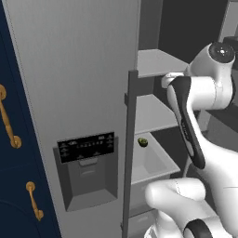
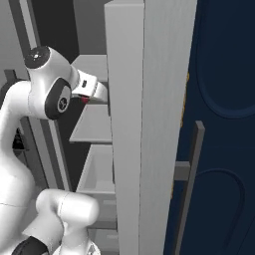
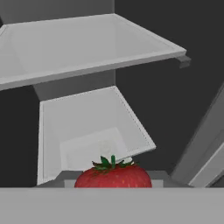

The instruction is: Take the strawberry from the fridge and place it on top of the pancake, located on the dining counter.

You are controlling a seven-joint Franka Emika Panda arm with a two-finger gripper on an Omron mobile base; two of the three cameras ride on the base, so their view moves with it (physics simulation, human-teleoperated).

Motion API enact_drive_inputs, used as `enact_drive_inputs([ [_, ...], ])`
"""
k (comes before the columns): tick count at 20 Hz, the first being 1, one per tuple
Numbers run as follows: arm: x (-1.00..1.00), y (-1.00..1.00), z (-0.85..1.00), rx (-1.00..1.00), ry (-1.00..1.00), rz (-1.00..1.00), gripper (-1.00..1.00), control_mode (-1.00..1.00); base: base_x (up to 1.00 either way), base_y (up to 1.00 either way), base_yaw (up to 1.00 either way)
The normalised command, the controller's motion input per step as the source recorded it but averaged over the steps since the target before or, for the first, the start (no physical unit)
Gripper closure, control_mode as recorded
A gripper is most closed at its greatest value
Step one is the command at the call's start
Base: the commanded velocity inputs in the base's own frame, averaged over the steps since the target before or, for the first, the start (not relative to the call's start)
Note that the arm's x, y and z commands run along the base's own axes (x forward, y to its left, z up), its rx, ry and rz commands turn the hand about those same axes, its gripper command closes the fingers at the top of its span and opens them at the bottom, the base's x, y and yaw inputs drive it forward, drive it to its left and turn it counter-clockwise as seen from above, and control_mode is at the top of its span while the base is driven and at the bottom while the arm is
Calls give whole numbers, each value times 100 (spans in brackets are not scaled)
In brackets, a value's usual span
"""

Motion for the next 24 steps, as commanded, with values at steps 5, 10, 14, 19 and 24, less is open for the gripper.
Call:
enact_drive_inputs([
  [5,-79,1,-33,0,12,0,100,-100,0,0,0],
  [10,-52,8,-53,0,7,0,100,-100,0,0,0],
  [14,-48,3,-44,0,3,0,100,-100,0,0,0],
  [19,-18,0,-37,0,0,0,100,-100,0,0,0],
  [24,-6,0,-7,0,1,0,100,100,-6,0,0],
])
